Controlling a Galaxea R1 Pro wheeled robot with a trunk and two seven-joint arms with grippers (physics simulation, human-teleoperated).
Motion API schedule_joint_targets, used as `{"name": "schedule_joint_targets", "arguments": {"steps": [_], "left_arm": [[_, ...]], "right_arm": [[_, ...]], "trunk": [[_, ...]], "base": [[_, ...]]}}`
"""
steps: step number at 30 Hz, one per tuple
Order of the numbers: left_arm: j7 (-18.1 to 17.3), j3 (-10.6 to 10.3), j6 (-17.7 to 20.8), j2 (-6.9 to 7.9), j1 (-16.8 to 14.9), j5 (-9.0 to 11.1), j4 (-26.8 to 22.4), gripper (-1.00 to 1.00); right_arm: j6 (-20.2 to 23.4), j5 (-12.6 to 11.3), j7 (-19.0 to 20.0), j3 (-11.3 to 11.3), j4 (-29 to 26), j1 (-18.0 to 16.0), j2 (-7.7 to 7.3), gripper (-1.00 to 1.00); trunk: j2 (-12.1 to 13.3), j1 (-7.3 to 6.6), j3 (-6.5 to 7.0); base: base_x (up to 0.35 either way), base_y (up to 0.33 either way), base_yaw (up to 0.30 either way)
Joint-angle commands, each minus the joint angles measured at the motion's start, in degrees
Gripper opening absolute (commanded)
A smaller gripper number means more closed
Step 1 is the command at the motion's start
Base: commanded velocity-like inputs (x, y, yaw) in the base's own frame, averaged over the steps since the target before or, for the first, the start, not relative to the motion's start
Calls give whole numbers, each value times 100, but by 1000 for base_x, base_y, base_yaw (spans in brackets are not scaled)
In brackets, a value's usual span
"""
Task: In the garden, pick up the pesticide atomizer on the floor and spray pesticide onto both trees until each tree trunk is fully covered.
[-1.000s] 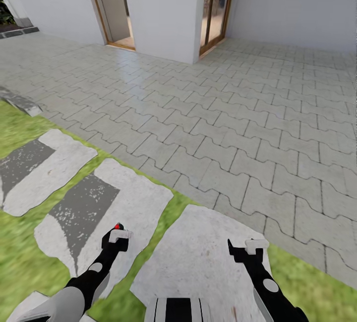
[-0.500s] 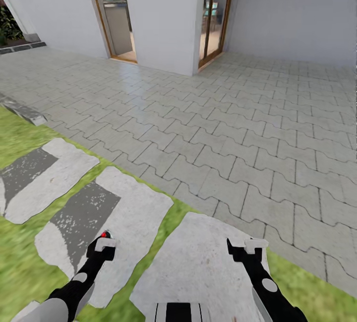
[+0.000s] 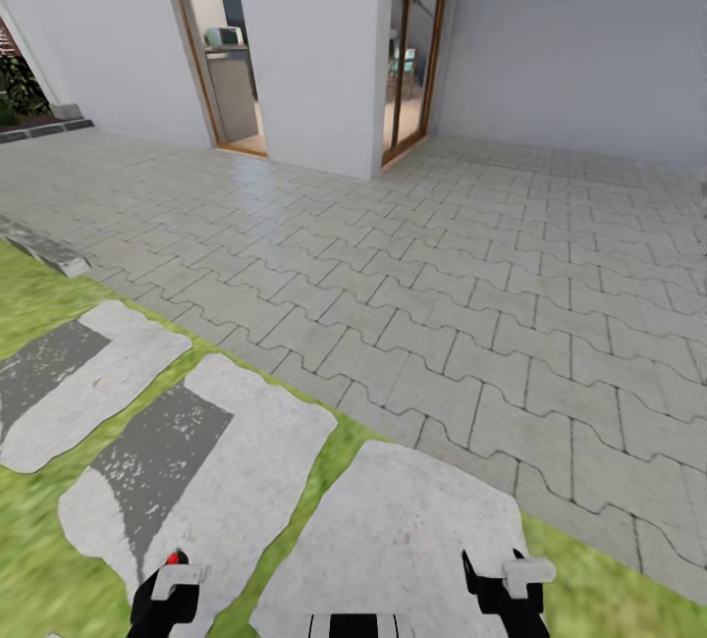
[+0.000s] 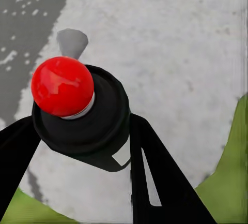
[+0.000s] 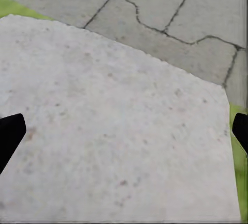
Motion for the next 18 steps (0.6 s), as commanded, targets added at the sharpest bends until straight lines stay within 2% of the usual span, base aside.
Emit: {"name": "schedule_joint_targets", "arguments": {"steps": [1,8,11,18], "left_arm": [[0,0,-3,-11,37,3,-2,-100],[0,0,-50,-45,258,0,30,-100],[0,0,-266,-61,365,-3,45,-100],[0,3,-375,-47,420,4,44,-100]], "right_arm": [[-44,2,6,2,43,3,-5,100],[-167,3,8,17,292,37,-11,100],[-175,6,7,22,423,43,-7,100],[-177,9,6,26,549,44,7,100]], "trunk": [[2,-2,32],[11,-20,249],[15,-28,342],[24,-46,558]], "base": [[0,0,-73],[0,0,-32],[0,0,-3],[0,0,0]]}}
